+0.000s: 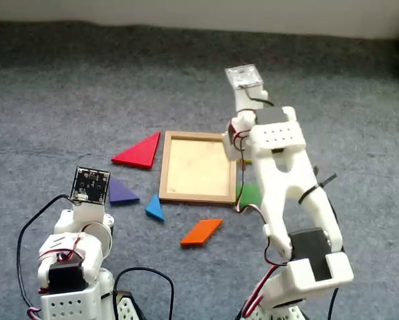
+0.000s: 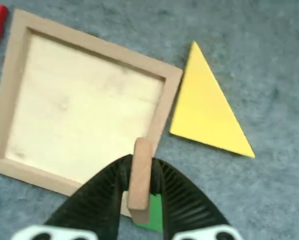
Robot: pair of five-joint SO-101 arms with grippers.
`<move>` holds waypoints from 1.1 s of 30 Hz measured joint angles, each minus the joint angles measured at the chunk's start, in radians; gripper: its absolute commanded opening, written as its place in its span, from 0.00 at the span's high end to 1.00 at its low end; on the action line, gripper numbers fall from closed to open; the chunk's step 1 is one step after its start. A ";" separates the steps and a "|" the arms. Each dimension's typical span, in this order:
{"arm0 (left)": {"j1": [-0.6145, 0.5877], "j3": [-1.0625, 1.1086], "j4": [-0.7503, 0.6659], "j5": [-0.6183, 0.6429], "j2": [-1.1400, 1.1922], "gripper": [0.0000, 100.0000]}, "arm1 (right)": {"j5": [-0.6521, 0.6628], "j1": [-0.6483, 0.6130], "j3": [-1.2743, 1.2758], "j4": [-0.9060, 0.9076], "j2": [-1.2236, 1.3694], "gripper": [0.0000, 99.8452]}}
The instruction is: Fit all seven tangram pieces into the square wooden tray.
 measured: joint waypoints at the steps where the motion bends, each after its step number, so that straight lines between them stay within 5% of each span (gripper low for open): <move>1: 0.000 0.000 0.000 0.000 0.000 0.99 | 0.000 -0.023 0.000 -0.015 0.000 0.99; 6: 0.000 0.000 0.000 0.000 0.000 0.99 | 0.011 -0.091 -0.002 -0.130 0.110 0.99; 12: 0.000 0.000 0.000 0.000 0.000 0.99 | 0.190 -0.150 -0.002 -0.242 0.229 0.99; 18: 0.000 0.000 0.000 0.000 0.000 0.99 | 0.230 -0.164 -0.002 -0.279 0.245 0.75; 22: 0.000 0.000 -0.002 0.000 0.000 0.99 | 0.235 -0.164 -0.002 -0.279 0.245 0.71; 33: -0.002 0.035 -0.052 0.000 0.002 0.99 | 0.238 -0.232 -0.150 0.083 0.114 0.71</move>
